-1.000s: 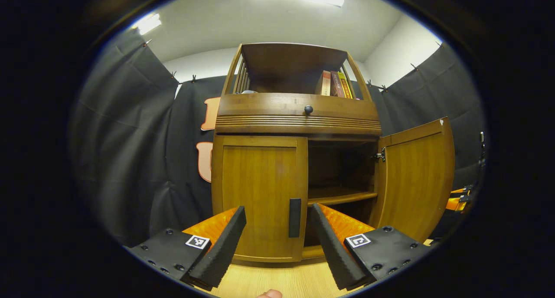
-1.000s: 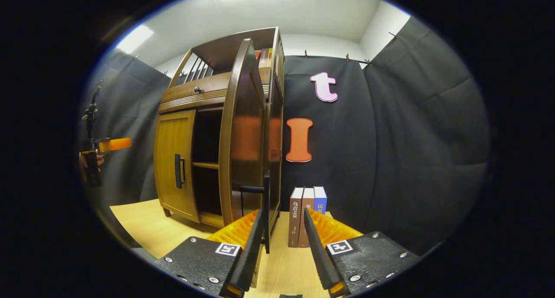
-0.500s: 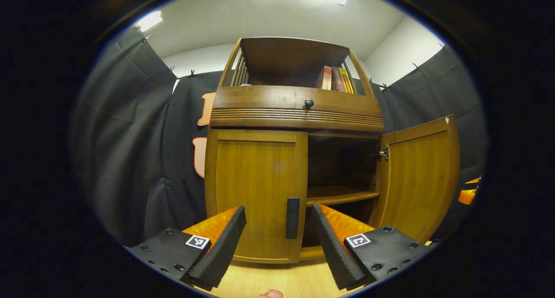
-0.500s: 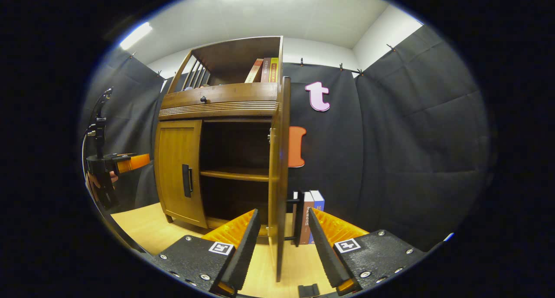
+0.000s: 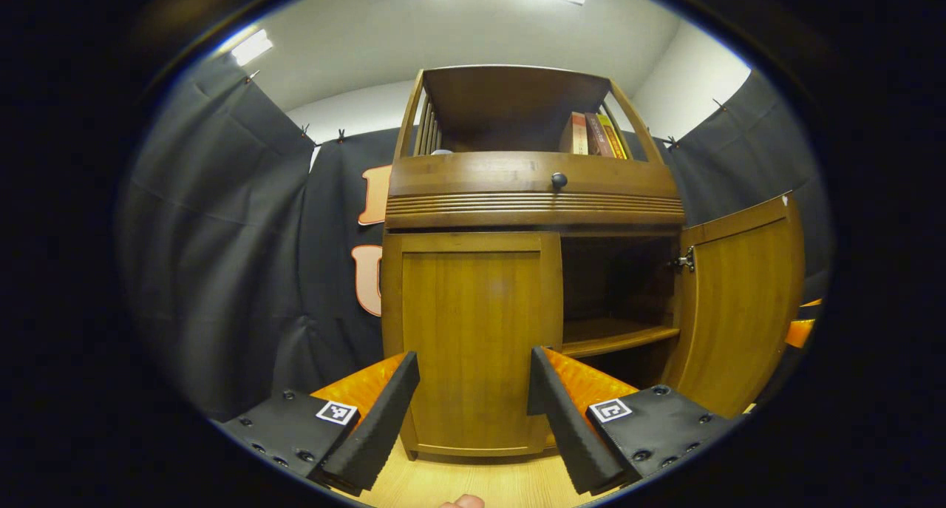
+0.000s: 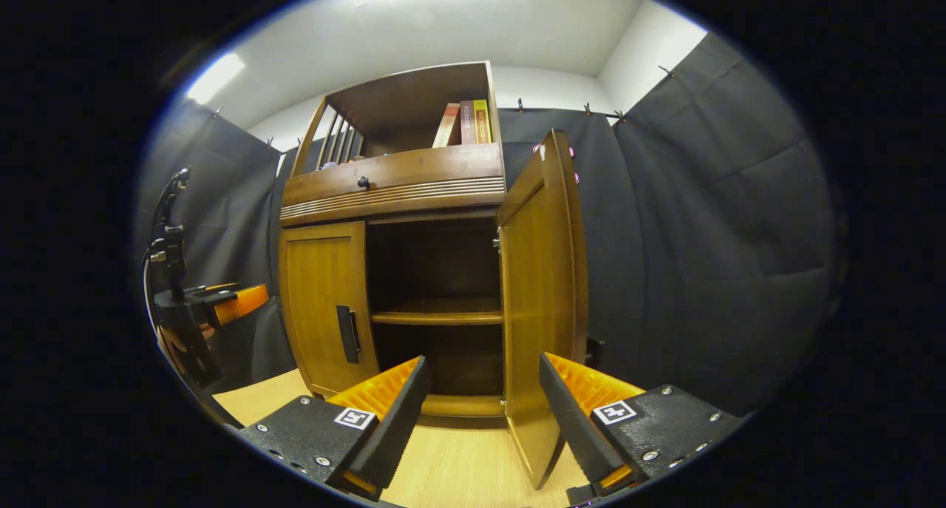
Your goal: Open the right door of the double-door shoe cabinet with the right hand, and open the left door with the left hand.
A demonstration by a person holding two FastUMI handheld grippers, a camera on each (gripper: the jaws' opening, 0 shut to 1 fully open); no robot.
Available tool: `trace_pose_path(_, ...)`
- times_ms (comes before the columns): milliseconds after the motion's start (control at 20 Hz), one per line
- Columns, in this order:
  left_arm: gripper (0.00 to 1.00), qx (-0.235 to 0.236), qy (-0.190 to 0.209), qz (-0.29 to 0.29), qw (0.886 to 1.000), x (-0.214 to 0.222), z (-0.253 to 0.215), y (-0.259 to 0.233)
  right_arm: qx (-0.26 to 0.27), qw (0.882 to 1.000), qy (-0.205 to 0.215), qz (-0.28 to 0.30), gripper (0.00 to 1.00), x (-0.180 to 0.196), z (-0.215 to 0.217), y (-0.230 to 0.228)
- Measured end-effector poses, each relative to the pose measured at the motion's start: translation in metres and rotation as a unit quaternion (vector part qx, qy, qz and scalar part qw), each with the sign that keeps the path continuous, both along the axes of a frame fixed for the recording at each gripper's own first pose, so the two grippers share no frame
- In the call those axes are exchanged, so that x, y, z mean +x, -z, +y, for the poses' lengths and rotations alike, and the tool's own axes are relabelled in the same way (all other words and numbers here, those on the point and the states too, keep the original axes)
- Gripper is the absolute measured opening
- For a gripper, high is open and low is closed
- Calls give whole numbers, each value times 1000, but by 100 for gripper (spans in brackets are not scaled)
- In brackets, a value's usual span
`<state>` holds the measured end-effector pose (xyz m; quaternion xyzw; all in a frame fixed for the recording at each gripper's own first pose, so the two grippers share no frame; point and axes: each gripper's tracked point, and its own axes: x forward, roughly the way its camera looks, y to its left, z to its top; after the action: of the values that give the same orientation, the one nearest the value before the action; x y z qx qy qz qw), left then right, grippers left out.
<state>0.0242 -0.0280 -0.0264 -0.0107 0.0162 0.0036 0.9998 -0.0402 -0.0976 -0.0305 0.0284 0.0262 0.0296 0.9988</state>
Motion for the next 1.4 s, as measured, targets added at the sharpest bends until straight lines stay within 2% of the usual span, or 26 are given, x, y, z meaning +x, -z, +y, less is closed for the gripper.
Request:
trace_pose_path(50, 98, -3, 3, -2, 1000, 6, -1, -1, 3, 1000, -2, 1, 100, 6, 3, 2)
trace_pose_path(100, 98, -4, 5, -2, 1000, 14, -1, 0, 6, 1000, -2, 2, 92, 12, 6, 3)
trace_pose_path(200, 98, -5, 4, -5, 1000, 28, -1, 3, 12, 1000, -7, -4, 92, 21, 12, 1)
trace_pose_path(250, 98, -4, 6, -5, 1000, 38, -3, 6, 11, 1000, -8, -5, 100, 25, 13, 0)
trace_pose_path(300, 98, 0, 10, -2, 1000, 47, -6, 9, 8, 1000, -6, -4, 100, 28, 13, -1)
trace_pose_path(350, 98, 5, 14, 1, 1000, 57, -10, 15, 3, 1000, -6, -2, 92, 30, 14, 0)
trace_pose_path(600, 99, -5, 58, 41, 997, 94, -53, 62, -20, 1000, 4, -3, 92, 26, 17, 4)
trace_pose_path(650, 99, -9, 67, 51, 996, 99, -65, 73, -23, 1000, 4, -4, 97, 25, 18, 4)
trace_pose_path(800, 99, -7, 78, 71, 994, 122, -84, 101, -33, 999, 3, -3, 92, 22, 22, 5)
trace_pose_path(1100, 99, 3, 71, 85, 994, 156, -96, 123, -52, 999, 18, -2, 92, 22, 16, 6)
trace_pose_path(1250, 96, 9, 56, 79, 995, 162, -97, 125, -57, 998, 23, 0, 92, 19, 11, 10)
trace_pose_path(1400, 99, 3, 46, 76, 996, 160, -96, 125, -54, 998, 24, 4, 92, 21, 9, 15)
